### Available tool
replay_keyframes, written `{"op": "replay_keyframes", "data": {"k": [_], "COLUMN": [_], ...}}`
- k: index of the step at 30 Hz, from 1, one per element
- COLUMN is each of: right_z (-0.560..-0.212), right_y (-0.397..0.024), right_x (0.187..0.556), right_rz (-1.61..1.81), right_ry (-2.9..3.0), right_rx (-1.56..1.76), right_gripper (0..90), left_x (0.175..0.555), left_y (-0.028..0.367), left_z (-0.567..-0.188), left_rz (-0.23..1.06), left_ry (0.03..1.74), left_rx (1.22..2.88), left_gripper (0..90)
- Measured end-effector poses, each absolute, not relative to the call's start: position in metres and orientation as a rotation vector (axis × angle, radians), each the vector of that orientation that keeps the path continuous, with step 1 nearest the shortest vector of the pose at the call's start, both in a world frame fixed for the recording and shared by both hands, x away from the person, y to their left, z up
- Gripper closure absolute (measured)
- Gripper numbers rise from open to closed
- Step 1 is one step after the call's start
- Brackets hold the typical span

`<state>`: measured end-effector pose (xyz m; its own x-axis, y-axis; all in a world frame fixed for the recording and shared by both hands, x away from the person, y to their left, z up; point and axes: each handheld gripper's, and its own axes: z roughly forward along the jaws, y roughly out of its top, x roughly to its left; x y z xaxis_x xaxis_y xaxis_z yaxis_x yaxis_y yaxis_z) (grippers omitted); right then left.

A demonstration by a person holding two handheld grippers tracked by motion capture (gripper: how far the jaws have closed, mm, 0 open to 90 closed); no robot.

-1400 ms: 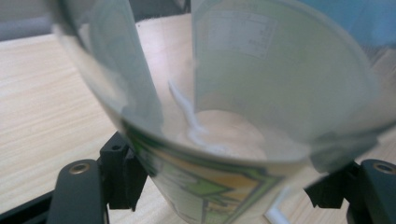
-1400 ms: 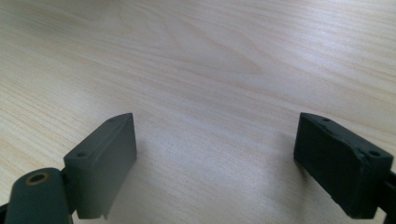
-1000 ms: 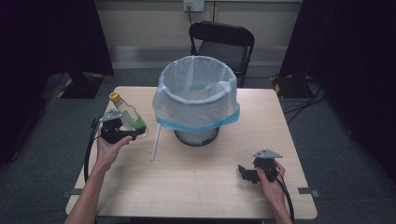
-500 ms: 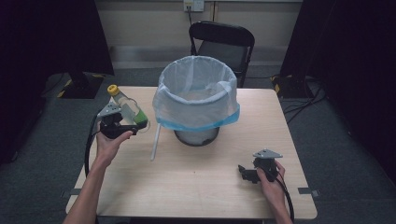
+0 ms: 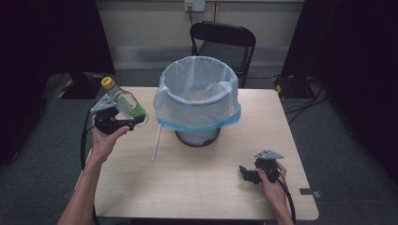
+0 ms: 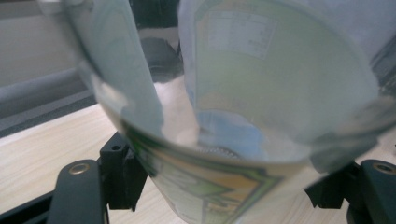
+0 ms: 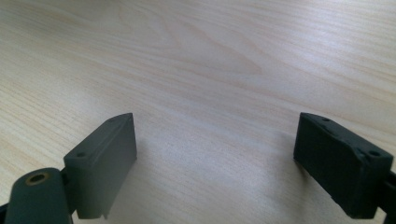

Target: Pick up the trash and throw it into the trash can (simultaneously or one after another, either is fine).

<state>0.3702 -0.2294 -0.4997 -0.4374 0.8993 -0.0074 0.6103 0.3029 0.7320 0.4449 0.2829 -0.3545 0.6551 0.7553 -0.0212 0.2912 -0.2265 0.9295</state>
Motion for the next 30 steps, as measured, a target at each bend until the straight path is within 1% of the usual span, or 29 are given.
{"op": "replay_keyframes", "data": {"k": [30], "right_z": [-0.5], "right_y": [-0.229], "right_x": [0.37], "right_rz": [0.933], "right_ry": [2.158], "right_rx": [1.345], "right_gripper": [12.3], "left_x": [0.442], "left_y": [0.274], "left_z": [-0.299], "left_rz": [0.563], "left_ry": [0.751], "left_rx": [1.721], "left_gripper": [27.9]}}
